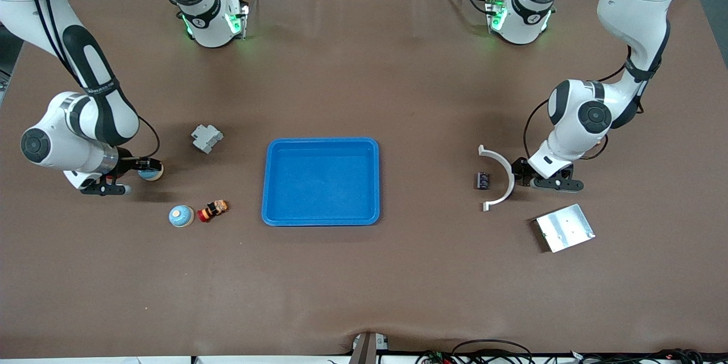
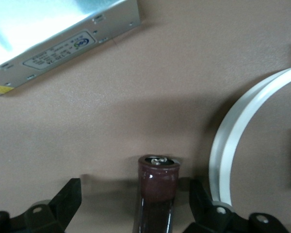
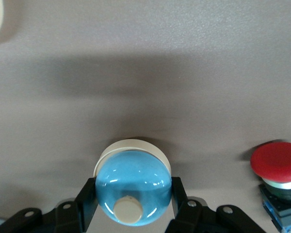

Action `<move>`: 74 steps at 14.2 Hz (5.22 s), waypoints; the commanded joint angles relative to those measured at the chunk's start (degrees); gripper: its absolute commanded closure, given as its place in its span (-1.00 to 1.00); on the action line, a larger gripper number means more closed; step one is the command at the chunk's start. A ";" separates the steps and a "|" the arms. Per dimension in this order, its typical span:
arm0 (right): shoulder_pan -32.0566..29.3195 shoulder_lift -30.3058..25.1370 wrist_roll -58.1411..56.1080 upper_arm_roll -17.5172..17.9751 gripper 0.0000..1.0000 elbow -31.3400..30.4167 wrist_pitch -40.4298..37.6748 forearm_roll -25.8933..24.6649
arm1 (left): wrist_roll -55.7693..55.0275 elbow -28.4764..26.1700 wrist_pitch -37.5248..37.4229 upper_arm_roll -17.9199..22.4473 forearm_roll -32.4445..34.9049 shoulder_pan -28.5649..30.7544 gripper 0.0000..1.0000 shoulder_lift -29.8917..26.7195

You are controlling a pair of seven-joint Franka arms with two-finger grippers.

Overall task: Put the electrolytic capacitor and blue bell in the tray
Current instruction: 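Carry the bell into the tray while the left gripper lifts the capacitor, then reach the right gripper to the second bell while the left gripper carries the capacitor, then grasp the second bell with the right gripper while the left gripper lowers the capacitor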

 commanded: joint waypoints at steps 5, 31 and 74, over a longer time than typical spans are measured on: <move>5.68 -4.62 8.52 6.07 0.45 8.59 -15.84 5.15 | -0.08 -0.79 0.88 -0.25 1.92 1.84 1.00 -0.85; 33.93 6.72 46.71 6.26 -1.00 16.78 -9.26 9.99 | -91.71 33.74 -33.84 -11.68 -7.05 -11.06 1.00 1.25; 7.64 11.54 -24.40 5.37 -1.00 16.16 8.49 -11.28 | -128.83 72.42 -30.59 6.43 -0.09 -47.03 1.00 36.14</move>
